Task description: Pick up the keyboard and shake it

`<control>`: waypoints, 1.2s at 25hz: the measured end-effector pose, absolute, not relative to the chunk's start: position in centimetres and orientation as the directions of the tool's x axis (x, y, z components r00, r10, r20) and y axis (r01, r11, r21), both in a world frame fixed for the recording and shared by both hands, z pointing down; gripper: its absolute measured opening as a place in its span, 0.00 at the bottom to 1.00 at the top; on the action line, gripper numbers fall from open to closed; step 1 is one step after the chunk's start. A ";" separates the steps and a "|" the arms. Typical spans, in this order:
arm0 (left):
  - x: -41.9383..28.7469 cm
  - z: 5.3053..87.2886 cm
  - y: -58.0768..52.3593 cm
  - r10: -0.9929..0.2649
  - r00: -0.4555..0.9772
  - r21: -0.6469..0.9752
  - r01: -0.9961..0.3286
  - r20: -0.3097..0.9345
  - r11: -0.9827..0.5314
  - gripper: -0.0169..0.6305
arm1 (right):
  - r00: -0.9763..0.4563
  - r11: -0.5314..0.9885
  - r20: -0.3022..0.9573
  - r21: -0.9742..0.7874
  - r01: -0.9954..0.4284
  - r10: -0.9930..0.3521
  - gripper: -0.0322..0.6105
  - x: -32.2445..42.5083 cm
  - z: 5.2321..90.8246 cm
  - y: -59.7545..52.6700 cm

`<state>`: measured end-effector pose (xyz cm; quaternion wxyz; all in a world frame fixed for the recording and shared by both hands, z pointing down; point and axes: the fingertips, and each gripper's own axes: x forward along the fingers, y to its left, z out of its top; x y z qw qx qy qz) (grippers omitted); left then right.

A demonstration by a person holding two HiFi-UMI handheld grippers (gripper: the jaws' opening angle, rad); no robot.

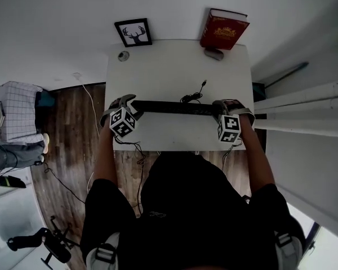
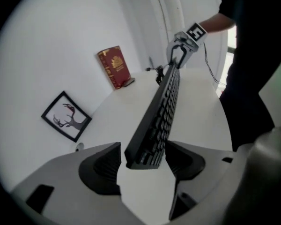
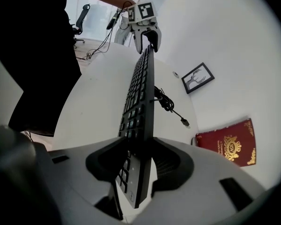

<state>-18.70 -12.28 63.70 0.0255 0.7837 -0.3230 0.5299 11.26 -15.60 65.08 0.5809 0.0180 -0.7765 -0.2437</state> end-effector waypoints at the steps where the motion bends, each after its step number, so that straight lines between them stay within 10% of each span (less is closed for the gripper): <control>1: -18.5 64.3 -12.1 -0.472 0.231 -0.318 -0.489 0.851 -0.812 0.46 | -0.321 0.880 0.893 0.402 0.251 -0.316 0.32 11.3 65.1 -15.6; 15: -18.3 64.7 -11.2 -0.522 0.218 -0.429 -0.358 0.825 -0.829 0.34 | -0.292 0.966 0.922 0.258 -0.030 -0.255 0.33 20.8 63.4 -16.2; 30: -17.8 65.4 -10.4 -0.465 0.100 -0.417 -0.310 0.879 -0.854 0.29 | -0.138 0.975 0.989 0.088 0.202 -0.061 0.21 17.3 67.5 -13.9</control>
